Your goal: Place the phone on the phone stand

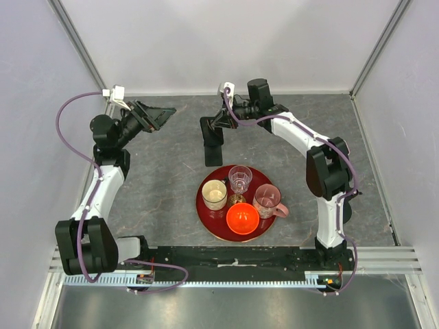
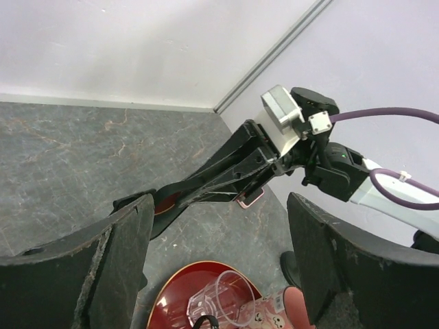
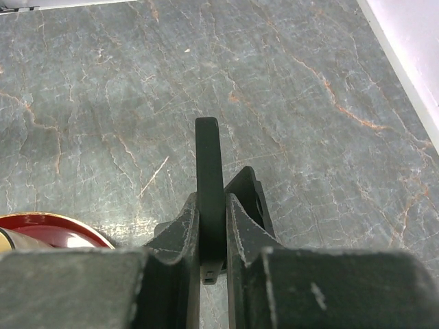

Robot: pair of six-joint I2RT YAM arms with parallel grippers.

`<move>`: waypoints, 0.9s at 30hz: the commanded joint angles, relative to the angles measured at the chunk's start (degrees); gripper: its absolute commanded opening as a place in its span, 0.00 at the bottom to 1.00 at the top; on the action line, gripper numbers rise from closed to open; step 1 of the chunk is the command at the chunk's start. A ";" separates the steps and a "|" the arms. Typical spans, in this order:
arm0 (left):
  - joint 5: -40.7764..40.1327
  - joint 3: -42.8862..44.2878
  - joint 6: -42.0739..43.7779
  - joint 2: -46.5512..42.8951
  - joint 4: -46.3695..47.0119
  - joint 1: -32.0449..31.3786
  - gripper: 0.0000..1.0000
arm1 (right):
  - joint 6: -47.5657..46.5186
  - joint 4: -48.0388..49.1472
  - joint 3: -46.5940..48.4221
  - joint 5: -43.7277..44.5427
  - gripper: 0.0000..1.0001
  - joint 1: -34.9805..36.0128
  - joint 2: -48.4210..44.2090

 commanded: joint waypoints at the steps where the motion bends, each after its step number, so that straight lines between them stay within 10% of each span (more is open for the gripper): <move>1: 2.51 -0.08 -3.77 0.58 4.90 0.23 0.84 | -0.98 3.67 4.60 -4.18 0.00 -0.38 0.32; 27: 4.09 0.01 -5.26 1.46 6.48 0.23 0.84 | 4.46 11.14 5.65 -5.94 0.00 -1.34 5.24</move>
